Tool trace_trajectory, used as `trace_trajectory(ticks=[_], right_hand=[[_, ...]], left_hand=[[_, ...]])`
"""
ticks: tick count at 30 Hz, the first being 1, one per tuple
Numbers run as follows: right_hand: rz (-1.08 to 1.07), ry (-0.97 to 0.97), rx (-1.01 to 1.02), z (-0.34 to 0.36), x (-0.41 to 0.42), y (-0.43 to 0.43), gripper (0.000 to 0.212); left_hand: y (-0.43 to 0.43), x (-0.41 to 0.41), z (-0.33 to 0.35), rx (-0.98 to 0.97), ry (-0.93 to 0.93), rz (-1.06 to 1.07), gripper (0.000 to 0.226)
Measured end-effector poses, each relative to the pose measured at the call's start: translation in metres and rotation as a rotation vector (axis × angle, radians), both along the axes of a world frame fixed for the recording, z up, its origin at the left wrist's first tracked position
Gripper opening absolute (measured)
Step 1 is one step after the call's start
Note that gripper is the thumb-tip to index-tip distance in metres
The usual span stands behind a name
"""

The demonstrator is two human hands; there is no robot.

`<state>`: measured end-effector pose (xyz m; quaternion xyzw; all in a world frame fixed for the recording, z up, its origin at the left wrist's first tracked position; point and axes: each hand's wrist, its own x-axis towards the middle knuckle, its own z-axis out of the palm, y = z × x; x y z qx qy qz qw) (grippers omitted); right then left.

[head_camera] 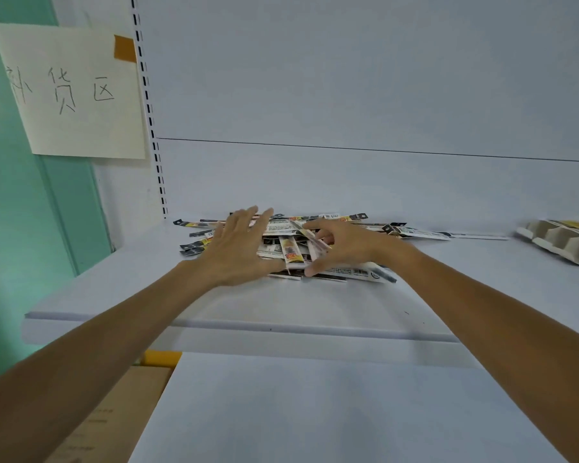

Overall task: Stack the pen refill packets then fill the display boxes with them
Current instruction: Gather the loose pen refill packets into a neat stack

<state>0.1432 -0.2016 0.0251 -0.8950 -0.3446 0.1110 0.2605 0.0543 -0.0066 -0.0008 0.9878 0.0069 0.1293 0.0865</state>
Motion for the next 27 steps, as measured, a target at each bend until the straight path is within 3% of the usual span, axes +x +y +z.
trace_trajectory(ticks=[1, 3, 6, 9, 12, 14, 18, 20, 23, 27], right_hand=[[-0.008, 0.029, 0.039, -0.002, 0.002, 0.000, 0.085], [-0.123, -0.092, 0.051, -0.010, 0.010, 0.001, 0.083], [-0.296, -0.233, -0.137, -0.025, 0.020, 0.007, 0.075], [-0.186, -0.186, -0.116, -0.028, 0.016, 0.013, 0.037], [-0.063, -0.173, -0.111, -0.020, 0.009, 0.019, 0.018], [-0.020, -0.142, -0.120, -0.016, 0.007, 0.023, 0.024], [0.024, -0.140, -0.087, -0.011, 0.009, 0.017, 0.043], [-0.026, -0.168, -0.085, -0.011, 0.015, 0.013, 0.038], [-0.127, -0.218, -0.161, -0.016, 0.021, 0.009, 0.010], [-0.141, -0.141, -0.076, -0.025, 0.020, 0.015, 0.037]], left_hand=[[0.003, -0.002, -0.003, 0.026, 0.022, -0.025, 0.096], [0.005, -0.007, -0.014, 0.082, 0.097, -0.058, 0.088], [0.003, -0.013, -0.025, 0.038, 0.167, -0.100, 0.058], [0.005, -0.015, -0.024, 0.113, 0.097, -0.108, 0.049], [0.003, -0.014, -0.025, 0.213, 0.004, -0.076, 0.055], [-0.001, -0.012, -0.026, 0.181, -0.041, -0.086, 0.066], [-0.002, -0.009, -0.021, 0.057, 0.073, -0.069, 0.069], [-0.004, -0.013, -0.017, 0.053, 0.036, -0.079, 0.061], [-0.015, -0.017, -0.014, 0.000, -0.026, -0.144, 0.047], [-0.024, -0.012, -0.018, -0.201, -0.017, -0.227, 0.045]])
